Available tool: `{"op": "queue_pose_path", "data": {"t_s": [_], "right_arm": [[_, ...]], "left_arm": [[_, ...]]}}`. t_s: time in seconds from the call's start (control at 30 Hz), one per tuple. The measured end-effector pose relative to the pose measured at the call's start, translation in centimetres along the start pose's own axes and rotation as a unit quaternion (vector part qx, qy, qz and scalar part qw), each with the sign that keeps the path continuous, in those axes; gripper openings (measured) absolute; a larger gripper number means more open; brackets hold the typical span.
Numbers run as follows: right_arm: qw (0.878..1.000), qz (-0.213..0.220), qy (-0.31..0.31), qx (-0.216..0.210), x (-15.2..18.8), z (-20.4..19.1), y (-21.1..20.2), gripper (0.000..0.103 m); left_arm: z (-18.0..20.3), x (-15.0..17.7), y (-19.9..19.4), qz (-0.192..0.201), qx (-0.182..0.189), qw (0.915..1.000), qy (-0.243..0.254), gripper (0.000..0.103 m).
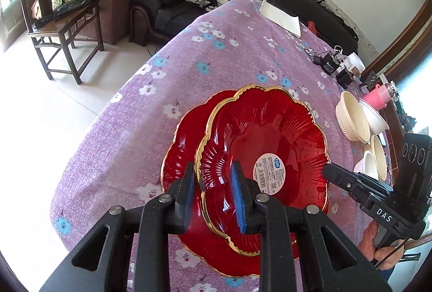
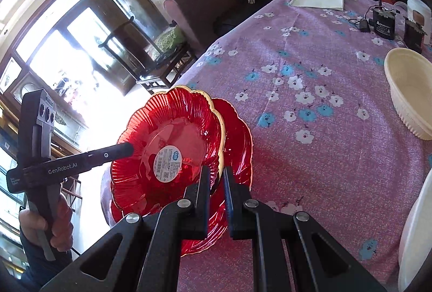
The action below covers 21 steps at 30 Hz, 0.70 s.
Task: Organize plates and bowls
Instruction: 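Carry the small red plate over the large red plate and lower it, then open the left gripper to release the small plate onto the large plate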
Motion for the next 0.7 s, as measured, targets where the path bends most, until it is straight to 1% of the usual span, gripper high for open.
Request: {"op": "queue_pose_path", "data": {"t_s": [0.13,0.3,0.37,0.5,0.57,0.63,0.7], "right_arm": [[1.0,-0.009,-0.004,0.01,0.2,-0.4,0.8,0.011],[0.999,-0.014,-0.026,0.037,0.5,-1.0,1.5,0.013],[0.999,-0.018,-0.026,0.041,0.6,-1.0,1.8,0.013],[0.999,-0.023,-0.022,0.04,0.6,-0.8,2.0,0.015],[0.999,-0.026,-0.023,0.038,0.6,-1.0,2.2,0.018],[0.999,-0.028,-0.024,0.03,0.6,-1.2,2.3,0.026],[0.999,-0.029,-0.029,0.025,0.7,-1.5,2.3,0.033]], "left_arm": [[-0.7,0.2,0.4,-0.005,0.002,1.0,-0.004,0.023],[-0.9,0.2,1.0,-0.01,0.002,0.9999,-0.006,0.025],[-0.7,0.2,0.9,-0.009,0.003,0.9999,-0.004,0.028],[-0.3,0.2,0.9,-0.01,0.0,0.9999,0.002,0.038],[0.0,0.1,0.9,-0.009,0.0,1.0,0.005,0.043],[0.1,0.0,1.0,-0.01,0.0,0.9999,0.005,0.05],[0.3,0.0,1.1,-0.012,0.001,0.9999,0.01,0.055]]}}
Point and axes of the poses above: each gripper's, at about its wrist camera, not at the fingertips, and y roughly the way its jaws point, z to its right, x to its underside, the point moved 1 cm from there along y, roughly the way its jaws point
